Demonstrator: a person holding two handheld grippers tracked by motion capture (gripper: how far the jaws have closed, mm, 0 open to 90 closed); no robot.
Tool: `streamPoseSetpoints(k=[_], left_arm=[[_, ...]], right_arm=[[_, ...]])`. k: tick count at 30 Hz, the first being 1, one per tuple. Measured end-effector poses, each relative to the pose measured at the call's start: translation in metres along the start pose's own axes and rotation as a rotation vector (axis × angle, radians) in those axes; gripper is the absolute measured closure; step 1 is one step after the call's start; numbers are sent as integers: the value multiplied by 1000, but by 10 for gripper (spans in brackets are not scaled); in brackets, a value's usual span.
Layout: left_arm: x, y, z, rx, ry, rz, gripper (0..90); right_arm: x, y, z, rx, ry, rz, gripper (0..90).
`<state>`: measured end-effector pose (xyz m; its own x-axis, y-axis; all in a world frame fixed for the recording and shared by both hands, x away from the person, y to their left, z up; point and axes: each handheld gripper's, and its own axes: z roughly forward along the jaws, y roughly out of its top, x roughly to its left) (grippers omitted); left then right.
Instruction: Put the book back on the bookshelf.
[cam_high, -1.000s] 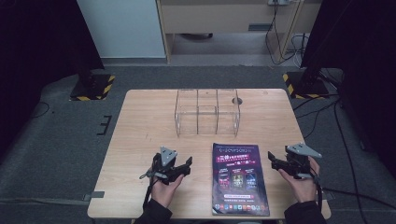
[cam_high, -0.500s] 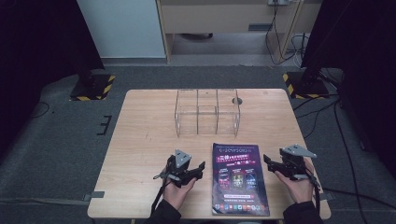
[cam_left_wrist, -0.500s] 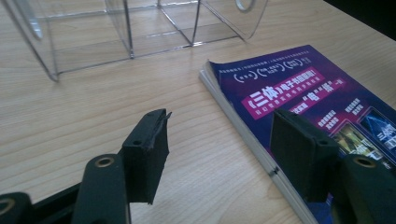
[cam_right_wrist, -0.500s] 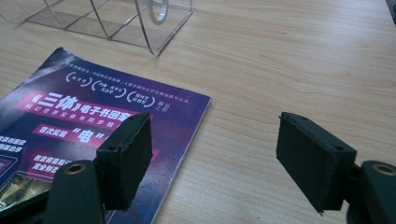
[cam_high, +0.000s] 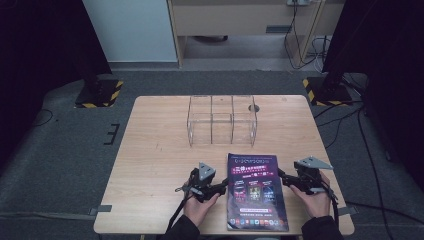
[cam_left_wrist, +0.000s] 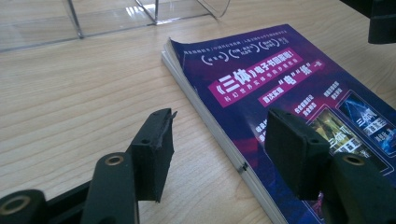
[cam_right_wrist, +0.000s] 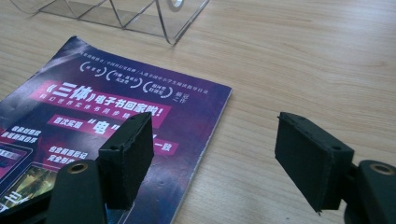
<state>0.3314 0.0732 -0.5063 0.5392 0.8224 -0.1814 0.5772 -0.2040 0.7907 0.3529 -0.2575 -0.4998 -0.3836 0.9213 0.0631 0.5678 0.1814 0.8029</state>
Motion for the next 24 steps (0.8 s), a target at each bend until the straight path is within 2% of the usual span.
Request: streamPoseSetpoints(k=[9,13,16,24], left_arm=[[-6,-4,11,17,-48,-20,451],[-8,-5,16,30,-51,-27,458],[-9,-6,19,39,-59,-34,468],[-13,-7,28,57,-78,-58,472]], right_arm=[[4,-6,7,-6,31,8,280],[7,-8,10,8,37,11,282],[10,-9,13,18,42,-9,292],[14,-13,17,41,56,-1,298]])
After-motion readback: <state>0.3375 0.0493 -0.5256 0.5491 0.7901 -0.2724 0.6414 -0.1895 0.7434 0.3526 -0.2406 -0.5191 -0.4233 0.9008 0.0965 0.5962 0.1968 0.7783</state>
